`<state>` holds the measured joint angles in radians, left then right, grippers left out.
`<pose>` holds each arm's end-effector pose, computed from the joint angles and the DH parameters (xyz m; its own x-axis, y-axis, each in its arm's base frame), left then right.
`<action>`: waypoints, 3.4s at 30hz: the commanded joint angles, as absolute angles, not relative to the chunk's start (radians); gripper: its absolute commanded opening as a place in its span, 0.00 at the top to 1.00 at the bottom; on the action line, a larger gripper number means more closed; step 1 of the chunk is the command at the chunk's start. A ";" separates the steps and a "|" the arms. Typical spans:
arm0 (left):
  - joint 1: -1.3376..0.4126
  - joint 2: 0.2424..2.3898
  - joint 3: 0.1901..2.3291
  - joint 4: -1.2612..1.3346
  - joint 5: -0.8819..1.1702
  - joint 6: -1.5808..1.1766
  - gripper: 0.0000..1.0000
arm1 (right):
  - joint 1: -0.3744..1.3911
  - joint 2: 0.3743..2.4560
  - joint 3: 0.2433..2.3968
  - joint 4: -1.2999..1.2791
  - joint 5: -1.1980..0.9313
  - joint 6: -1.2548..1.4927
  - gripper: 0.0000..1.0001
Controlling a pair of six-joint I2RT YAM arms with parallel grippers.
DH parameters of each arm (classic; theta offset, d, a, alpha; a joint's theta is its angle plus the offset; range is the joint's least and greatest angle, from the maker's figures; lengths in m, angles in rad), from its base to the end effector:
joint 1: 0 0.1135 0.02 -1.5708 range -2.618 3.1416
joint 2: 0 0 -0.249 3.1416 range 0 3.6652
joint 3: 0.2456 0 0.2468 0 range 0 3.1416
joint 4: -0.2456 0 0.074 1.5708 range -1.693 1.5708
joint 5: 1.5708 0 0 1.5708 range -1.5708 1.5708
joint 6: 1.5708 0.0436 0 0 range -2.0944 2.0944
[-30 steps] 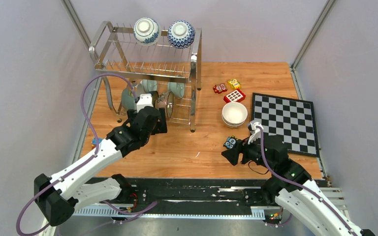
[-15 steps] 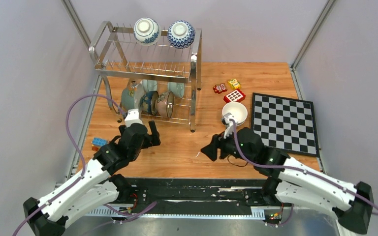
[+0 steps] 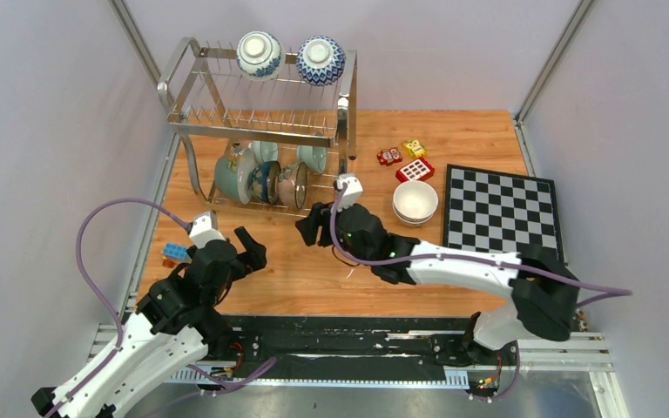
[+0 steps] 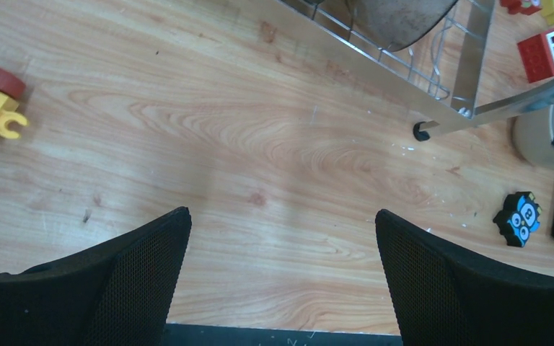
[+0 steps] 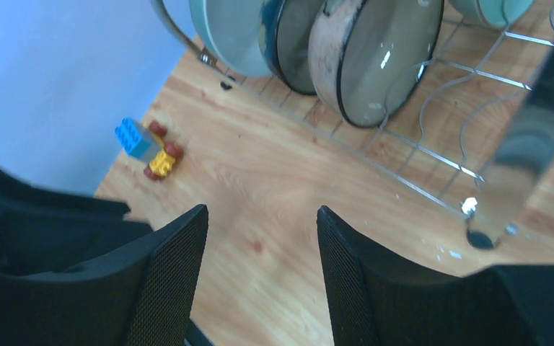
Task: Unload the bowls from the dish rack
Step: Adjust the dish rack at the center of the board.
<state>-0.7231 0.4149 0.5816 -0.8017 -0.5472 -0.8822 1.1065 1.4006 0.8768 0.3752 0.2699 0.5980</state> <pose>0.0958 -0.0543 0.2468 -0.4764 -0.4590 -0.7499 -0.1839 0.8861 -0.4255 0.1581 0.2898 0.2739 -0.4735 0.2663 -0.8396 -0.5773 0.6261 0.5242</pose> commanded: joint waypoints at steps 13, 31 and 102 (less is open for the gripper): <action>-0.718 0.394 0.664 -0.998 -0.653 -1.041 0.00 | 1.035 1.732 1.129 0.514 0.409 0.672 0.42; -0.718 0.377 0.662 -0.821 -0.600 -0.861 0.00 | 1.013 1.533 1.025 0.351 0.252 0.466 0.30; -0.718 0.423 0.639 -0.799 -0.480 -0.864 0.00 | 0.609 1.788 1.297 -0.135 0.330 0.333 0.61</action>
<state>-0.7231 0.4335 0.6392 -0.7887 -0.4606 -0.8852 0.6918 1.7374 1.2591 -0.0708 0.2687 0.3641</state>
